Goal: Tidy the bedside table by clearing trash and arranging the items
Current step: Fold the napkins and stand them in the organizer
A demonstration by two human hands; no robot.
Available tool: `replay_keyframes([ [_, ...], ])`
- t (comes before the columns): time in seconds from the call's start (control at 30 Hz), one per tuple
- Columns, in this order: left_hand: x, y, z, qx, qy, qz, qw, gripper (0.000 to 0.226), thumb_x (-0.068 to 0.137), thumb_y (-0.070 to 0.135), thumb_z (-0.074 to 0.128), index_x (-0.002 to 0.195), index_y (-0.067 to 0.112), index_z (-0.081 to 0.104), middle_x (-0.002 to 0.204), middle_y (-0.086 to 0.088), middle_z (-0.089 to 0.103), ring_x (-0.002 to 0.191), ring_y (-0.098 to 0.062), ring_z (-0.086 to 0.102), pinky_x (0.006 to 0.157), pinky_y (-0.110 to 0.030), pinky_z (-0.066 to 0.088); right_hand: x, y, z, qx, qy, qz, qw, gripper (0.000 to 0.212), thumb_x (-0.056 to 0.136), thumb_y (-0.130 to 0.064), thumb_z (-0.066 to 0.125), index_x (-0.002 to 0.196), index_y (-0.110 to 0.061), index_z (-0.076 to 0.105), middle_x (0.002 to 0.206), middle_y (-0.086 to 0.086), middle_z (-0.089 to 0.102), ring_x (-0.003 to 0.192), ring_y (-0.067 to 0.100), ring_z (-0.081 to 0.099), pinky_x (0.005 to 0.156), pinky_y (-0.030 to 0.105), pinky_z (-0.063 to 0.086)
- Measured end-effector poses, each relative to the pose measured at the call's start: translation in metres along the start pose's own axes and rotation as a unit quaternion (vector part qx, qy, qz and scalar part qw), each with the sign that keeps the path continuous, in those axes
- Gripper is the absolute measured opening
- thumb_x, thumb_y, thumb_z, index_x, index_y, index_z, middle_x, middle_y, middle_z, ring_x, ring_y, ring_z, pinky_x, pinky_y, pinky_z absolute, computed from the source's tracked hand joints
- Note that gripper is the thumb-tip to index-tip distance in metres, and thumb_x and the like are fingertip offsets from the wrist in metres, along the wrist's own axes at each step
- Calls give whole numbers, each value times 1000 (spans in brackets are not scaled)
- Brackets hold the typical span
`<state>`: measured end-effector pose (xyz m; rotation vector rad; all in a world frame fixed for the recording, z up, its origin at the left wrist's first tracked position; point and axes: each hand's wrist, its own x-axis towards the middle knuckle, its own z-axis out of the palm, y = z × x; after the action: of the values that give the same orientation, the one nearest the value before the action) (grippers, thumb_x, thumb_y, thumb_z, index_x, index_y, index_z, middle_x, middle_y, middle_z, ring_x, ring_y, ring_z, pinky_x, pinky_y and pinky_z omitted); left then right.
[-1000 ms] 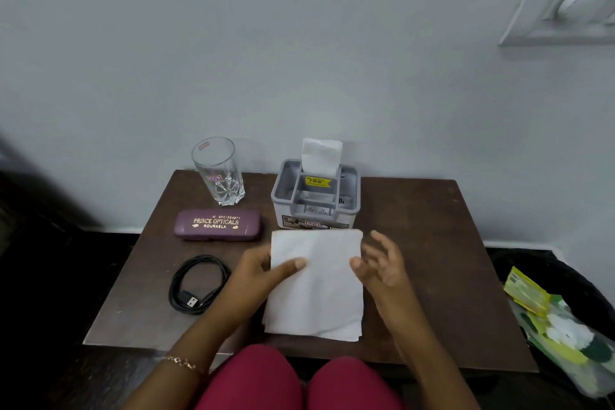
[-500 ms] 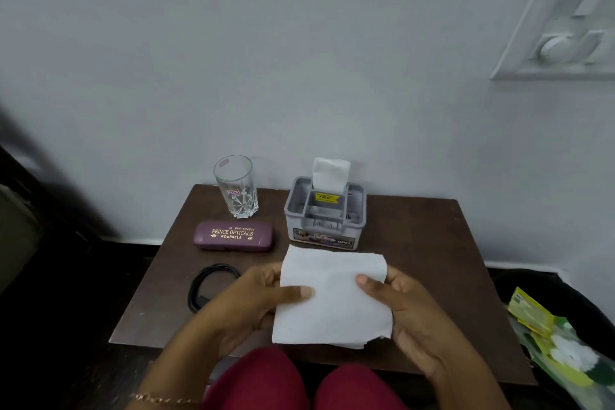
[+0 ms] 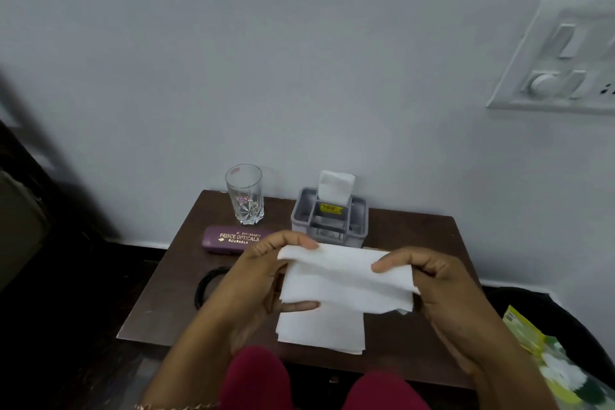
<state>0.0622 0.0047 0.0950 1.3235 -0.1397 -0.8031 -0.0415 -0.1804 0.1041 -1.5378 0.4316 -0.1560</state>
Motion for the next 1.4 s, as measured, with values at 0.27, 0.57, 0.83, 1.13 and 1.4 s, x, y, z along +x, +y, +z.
replay_keyframes([
  [0.27,-5,0,1,8,-14,-27,1000,43,88,53,44,100,21,70,94,1,75,84,-14,72,51,-28,56,-4,10,3,35,-15,-8,999,38,89,7,46,63,-10,67,76,-3,73,70,8,69,52,17,51],
  [0.57,-5,-10,9,-23,62,25,997,25,81,18,66,106,23,64,95,3,72,75,-7,70,51,-25,56,-3,25,4,238,21,20,971,39,88,-37,47,126,-29,53,119,-2,68,104,14,66,71,27,58],
  [0.83,-7,-56,41,-158,199,11,967,31,84,19,64,114,23,60,97,0,71,79,-11,65,55,-22,56,4,45,70,294,69,83,950,42,76,-22,66,117,-17,59,114,11,69,102,24,67,89,45,53],
  [1.13,10,-32,9,42,-3,-6,999,45,77,55,62,113,29,65,116,5,70,113,-16,62,99,-37,45,24,12,32,-57,-74,22,995,23,86,-21,62,109,-29,62,101,-8,73,90,8,70,79,27,56],
  [1.4,72,6,12,63,50,119,990,24,86,19,62,103,3,69,88,-10,74,71,-12,69,59,-22,55,75,6,34,-208,-72,-2,975,28,83,-25,66,112,-25,62,105,-6,71,91,11,68,80,31,58],
])
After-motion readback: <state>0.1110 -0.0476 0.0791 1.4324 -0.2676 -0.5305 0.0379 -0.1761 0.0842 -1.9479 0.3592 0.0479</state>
